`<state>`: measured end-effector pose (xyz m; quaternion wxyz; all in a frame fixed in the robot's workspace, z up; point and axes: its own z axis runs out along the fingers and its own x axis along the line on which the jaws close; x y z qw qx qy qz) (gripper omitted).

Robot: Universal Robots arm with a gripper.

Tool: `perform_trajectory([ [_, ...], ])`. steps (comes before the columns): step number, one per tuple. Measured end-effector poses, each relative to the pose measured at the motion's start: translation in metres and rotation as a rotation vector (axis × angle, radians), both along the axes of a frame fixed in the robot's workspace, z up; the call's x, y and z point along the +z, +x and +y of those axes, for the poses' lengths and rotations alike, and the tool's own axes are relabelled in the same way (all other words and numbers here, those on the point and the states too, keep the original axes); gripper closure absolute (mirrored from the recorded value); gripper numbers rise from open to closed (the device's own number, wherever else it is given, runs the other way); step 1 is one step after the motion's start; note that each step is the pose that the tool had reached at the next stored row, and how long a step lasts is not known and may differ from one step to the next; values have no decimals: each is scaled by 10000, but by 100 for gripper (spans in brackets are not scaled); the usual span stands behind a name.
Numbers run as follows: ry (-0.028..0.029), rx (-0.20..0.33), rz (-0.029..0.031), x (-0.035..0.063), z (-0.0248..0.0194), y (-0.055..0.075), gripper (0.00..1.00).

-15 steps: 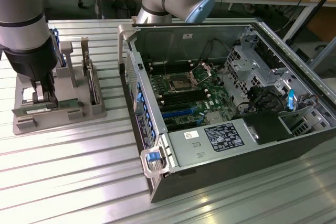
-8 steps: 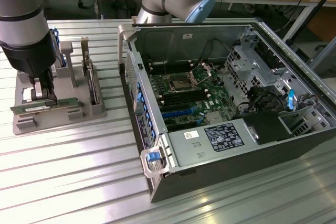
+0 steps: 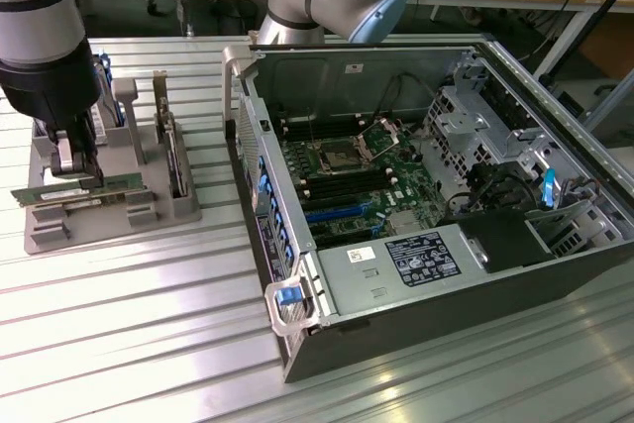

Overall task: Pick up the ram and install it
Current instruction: 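Pick up the ram and move it above insertion slot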

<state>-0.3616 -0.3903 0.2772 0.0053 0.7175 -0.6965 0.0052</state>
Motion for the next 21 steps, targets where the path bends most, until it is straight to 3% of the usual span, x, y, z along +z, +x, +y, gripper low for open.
perform_trajectory([
  [8, 1, 0, 0, 146, 0, 0, 88],
  [21, 43, 0, 0, 279, 0, 0, 88],
])
